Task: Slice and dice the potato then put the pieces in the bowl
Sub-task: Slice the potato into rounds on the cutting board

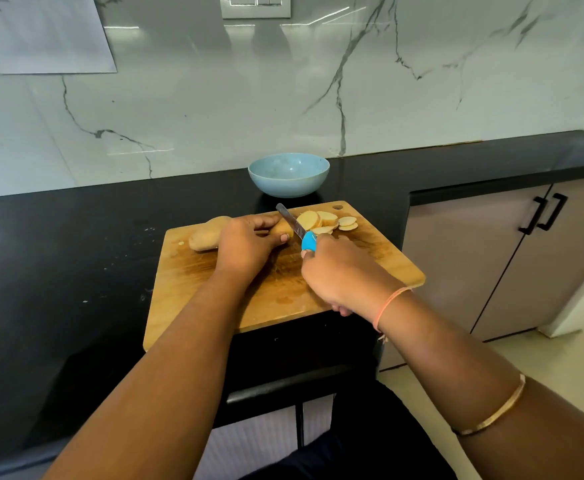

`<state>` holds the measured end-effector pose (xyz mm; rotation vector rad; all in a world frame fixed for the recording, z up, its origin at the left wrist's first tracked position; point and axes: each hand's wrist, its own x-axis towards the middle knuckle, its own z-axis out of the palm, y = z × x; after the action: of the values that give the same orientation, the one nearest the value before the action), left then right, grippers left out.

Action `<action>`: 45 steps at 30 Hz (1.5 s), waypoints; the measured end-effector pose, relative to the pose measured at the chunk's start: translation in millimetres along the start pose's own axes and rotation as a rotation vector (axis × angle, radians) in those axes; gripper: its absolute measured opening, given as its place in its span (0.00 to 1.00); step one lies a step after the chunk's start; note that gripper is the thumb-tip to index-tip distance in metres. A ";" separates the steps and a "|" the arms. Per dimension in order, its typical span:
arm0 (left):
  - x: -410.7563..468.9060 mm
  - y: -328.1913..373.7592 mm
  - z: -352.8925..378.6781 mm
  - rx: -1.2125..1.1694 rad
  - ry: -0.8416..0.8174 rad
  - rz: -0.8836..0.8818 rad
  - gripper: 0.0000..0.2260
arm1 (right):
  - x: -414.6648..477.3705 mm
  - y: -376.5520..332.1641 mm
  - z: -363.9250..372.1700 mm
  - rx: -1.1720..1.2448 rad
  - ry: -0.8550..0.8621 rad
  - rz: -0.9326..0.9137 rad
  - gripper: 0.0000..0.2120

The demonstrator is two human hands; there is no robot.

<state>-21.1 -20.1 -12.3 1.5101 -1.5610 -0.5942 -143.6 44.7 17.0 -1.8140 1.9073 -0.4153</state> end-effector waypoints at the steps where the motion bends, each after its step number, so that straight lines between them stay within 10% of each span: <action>1: 0.6 -0.3 -0.1 -0.007 0.004 -0.010 0.18 | 1.3 -3.3 1.5 -0.026 0.010 0.019 0.17; 29: 1.5 -1.7 1.5 -0.045 0.017 -0.051 0.16 | 0.1 -11.1 -15.8 -0.108 -0.267 0.082 0.23; 45: 4.4 -4.4 -1.5 -0.021 -0.001 -0.055 0.16 | -10.2 10.3 -13.3 -0.039 -0.006 0.080 0.17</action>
<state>-16.9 -24.7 -14.1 1.5418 -1.5140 -0.6410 -159.2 54.3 24.2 -1.7540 1.9891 -0.3475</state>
